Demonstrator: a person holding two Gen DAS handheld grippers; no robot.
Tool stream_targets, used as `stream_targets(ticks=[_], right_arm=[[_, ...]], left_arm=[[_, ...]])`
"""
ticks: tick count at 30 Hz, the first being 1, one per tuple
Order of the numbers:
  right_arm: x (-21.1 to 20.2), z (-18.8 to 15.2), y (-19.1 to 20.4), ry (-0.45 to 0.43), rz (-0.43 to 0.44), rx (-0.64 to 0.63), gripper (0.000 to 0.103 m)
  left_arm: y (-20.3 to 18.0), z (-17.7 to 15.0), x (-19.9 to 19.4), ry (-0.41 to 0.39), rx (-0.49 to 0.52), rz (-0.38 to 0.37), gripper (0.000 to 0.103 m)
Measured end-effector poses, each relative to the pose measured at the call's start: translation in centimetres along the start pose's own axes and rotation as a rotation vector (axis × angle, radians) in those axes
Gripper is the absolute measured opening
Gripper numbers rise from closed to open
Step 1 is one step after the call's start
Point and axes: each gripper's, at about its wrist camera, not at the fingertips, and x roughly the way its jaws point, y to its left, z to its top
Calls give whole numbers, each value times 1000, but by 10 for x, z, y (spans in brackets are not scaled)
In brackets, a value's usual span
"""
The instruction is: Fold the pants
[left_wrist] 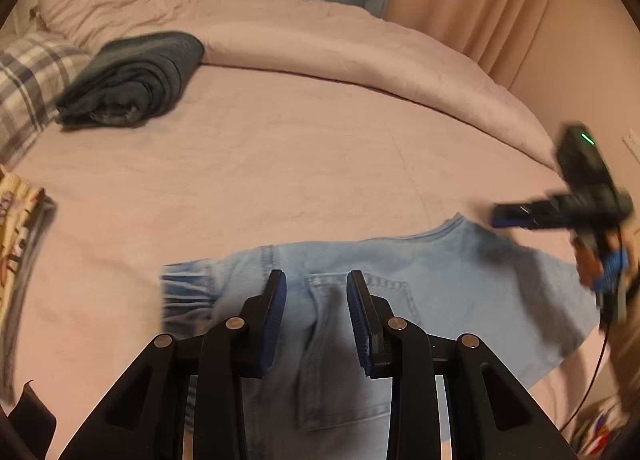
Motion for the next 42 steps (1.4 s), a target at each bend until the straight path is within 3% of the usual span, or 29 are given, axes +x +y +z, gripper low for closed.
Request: stream_targets(ticks=[3,6,7,8,11,13,15,17,20,24,28,32,34,35,36,39,42], right_arm=[[38,23,-2,111,0,62,35],[52,26,-2,216,32,125,35],[52,24,-2,236,41,140,32],[49,21,-3,244,51,152,23],[40,28,7,213,25,108,11],[38,39,-8,187,50,176,8],[44,49,-16,148,7,174,1],[58,51,-15,184,-63,144,2],[60,50,-2,176,-74,90,6],[14,38,31,62,7,-11,9],[2,9,43,103,47,-79,9],[52,-1,2,158,-181,-48,0],[57,6,-19,87,-89,64,0],[54,9,-26,55,-87,124,0],[49,9,-28,40,-67,166,7],[16,0,-15,-45,-74,106,10],[-26,-21,-17,-115,-58,61,18]], left_arm=[[1,-2,1,-9,41,44,31],[13,-3,2,-4,15,21,31],[17,-3,0,-4,9,17,31],[20,-3,1,-3,8,16,31],[22,-1,10,22,37,57,30],[22,0,18,47,39,65,30],[18,1,27,64,56,92,30],[17,3,32,67,63,113,30],[14,3,32,66,72,131,30],[17,3,30,69,66,119,30],[19,3,33,67,60,121,30],[15,3,34,69,63,143,30],[11,4,28,72,56,163,30],[8,4,23,69,57,174,30],[4,4,15,62,61,186,30],[-8,4,-10,8,73,207,31],[-28,6,-25,-32,86,137,31]])
